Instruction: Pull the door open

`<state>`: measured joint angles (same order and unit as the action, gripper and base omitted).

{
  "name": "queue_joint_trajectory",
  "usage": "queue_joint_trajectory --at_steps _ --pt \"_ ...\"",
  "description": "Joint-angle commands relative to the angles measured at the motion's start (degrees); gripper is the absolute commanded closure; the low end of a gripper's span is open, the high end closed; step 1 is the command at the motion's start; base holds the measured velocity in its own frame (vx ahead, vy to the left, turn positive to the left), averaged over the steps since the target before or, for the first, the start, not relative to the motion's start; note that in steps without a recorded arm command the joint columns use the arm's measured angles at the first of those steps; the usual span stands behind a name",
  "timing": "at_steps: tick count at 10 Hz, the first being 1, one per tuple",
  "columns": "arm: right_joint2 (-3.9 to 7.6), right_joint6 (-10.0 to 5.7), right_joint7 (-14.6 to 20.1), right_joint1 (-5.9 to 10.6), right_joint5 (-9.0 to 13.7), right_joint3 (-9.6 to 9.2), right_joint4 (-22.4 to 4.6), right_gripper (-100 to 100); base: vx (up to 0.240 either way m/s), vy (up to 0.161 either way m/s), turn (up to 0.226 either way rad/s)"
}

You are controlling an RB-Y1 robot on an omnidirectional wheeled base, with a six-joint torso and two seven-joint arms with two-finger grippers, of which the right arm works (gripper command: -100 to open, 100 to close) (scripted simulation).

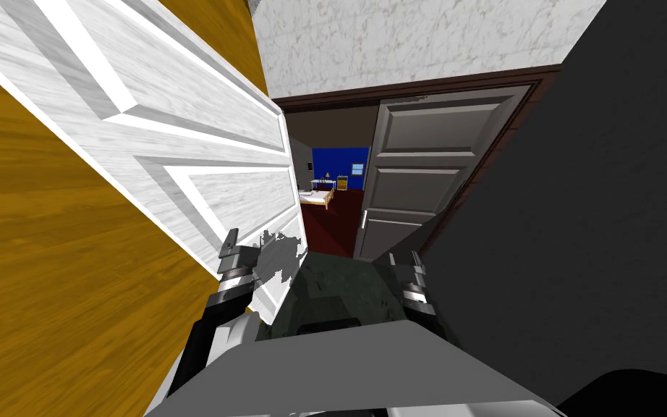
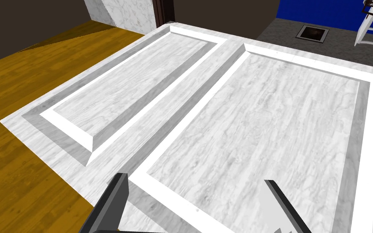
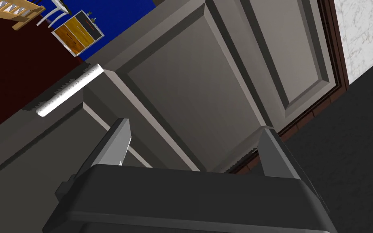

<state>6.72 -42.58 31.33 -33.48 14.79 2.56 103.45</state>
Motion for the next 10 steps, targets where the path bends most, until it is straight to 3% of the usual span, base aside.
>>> queue_joint_trajectory --at_steps 1,10 --pt "0.06 -0.74 1.85 -0.15 1.11 -0.17 -1.53 -100 0.101 -0.014 0.136" --pt "0.74 -4.6 12.02 -0.98 7.53 -0.65 -9.83 -100 0.098 -0.025 0.129"
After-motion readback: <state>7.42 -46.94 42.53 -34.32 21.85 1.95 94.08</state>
